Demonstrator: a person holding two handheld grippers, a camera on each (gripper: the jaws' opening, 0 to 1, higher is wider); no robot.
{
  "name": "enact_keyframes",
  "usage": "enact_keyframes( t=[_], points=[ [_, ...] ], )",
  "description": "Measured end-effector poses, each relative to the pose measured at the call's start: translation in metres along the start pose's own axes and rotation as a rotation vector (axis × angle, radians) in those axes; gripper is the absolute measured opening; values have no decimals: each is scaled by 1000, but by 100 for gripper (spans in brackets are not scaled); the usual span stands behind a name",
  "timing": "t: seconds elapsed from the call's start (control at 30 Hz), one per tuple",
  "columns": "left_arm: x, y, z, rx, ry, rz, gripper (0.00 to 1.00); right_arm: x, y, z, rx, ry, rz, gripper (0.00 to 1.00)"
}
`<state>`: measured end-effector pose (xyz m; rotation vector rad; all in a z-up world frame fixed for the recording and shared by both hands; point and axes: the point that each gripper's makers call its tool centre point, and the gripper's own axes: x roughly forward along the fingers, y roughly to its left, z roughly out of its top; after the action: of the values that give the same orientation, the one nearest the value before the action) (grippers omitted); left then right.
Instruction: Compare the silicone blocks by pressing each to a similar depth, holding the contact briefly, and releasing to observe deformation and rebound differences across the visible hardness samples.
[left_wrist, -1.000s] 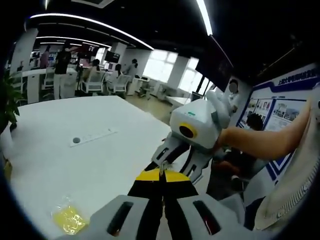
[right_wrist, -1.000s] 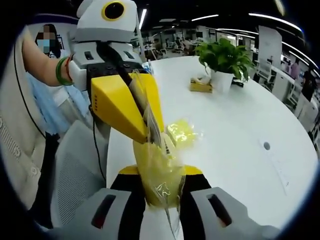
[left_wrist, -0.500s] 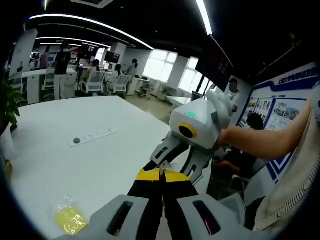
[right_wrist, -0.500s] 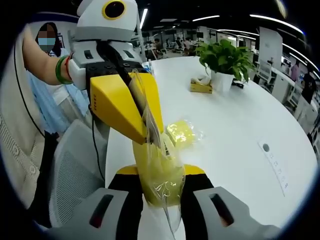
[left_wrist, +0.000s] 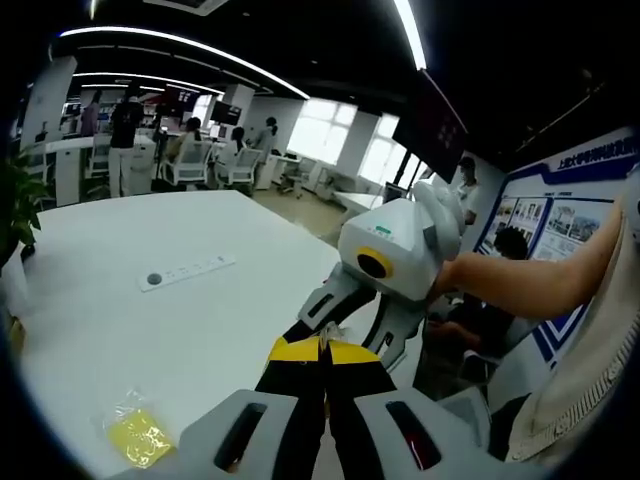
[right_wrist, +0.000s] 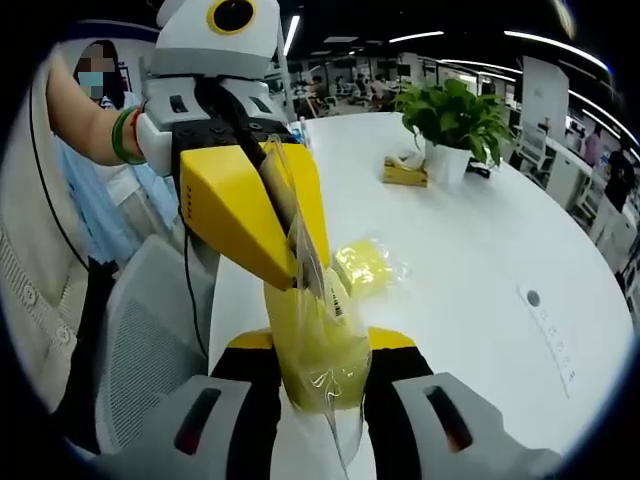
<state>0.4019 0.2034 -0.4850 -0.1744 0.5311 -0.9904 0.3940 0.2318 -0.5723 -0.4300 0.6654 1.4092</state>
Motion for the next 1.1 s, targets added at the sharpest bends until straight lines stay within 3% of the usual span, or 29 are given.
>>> enact_keyframes(
  t=[0.6,1.1],
  points=[
    [0,2,0,-9,-3,5,0,2,-1,1,-6,-5,-9,37],
    [-1,5,-2,-18,-7,21,0,-3,-4,2,2,-51,-46,52]
  ],
)
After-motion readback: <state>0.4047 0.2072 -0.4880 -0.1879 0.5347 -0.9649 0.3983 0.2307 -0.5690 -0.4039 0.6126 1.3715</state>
